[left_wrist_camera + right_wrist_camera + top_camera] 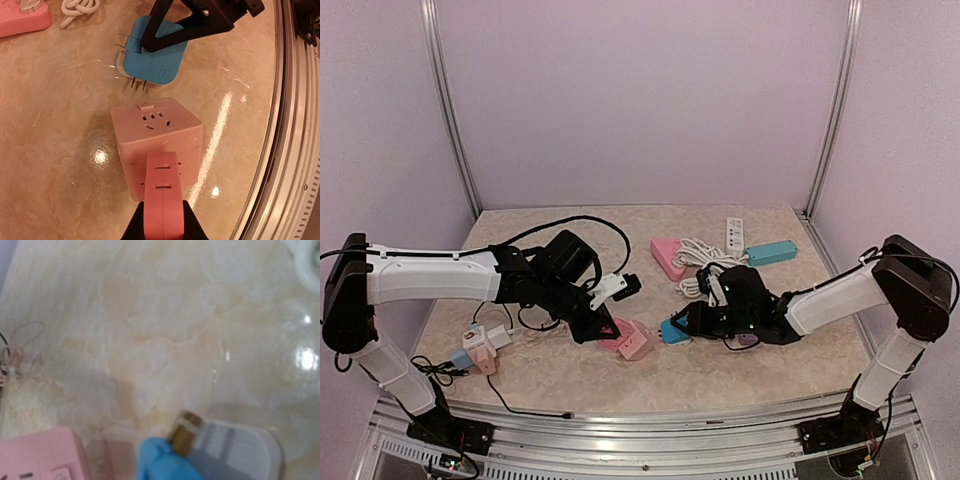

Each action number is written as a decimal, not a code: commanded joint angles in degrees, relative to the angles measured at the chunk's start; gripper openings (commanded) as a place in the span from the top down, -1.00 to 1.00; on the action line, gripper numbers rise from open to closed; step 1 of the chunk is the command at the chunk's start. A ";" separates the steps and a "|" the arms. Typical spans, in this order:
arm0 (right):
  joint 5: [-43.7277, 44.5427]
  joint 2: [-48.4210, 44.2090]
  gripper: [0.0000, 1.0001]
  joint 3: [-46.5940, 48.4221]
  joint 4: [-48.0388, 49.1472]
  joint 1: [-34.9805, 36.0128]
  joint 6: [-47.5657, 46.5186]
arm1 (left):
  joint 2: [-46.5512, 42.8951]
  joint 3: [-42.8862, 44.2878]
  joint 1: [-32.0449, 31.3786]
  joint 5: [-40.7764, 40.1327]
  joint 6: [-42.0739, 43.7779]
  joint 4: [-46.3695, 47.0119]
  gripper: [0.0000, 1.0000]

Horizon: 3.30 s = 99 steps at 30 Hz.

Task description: Pull the plug off the socket

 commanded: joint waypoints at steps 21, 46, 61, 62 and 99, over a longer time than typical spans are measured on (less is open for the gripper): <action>8.14 -5.50 -0.50 1.85 -12.81 -0.56 -6.04 | -0.76 1.28 -0.40 -0.03 0.53 0.73 1.00; -3.95 -11.34 -0.99 5.20 -12.50 11.25 -3.88 | -7.32 -0.99 0.77 4.64 -2.07 5.68 1.00; -3.35 -3.29 -0.96 9.27 -8.82 11.71 -2.76 | -8.19 -0.83 0.64 5.74 -2.01 5.56 1.00; -3.36 -3.12 -0.91 9.32 -8.64 11.67 -2.88 | -8.27 -0.83 0.60 5.65 -1.94 5.48 1.00; 2.03 -0.57 1.00 13.94 -17.07 11.58 -4.27 | -7.14 -1.03 -1.13 -0.99 -2.14 5.98 1.00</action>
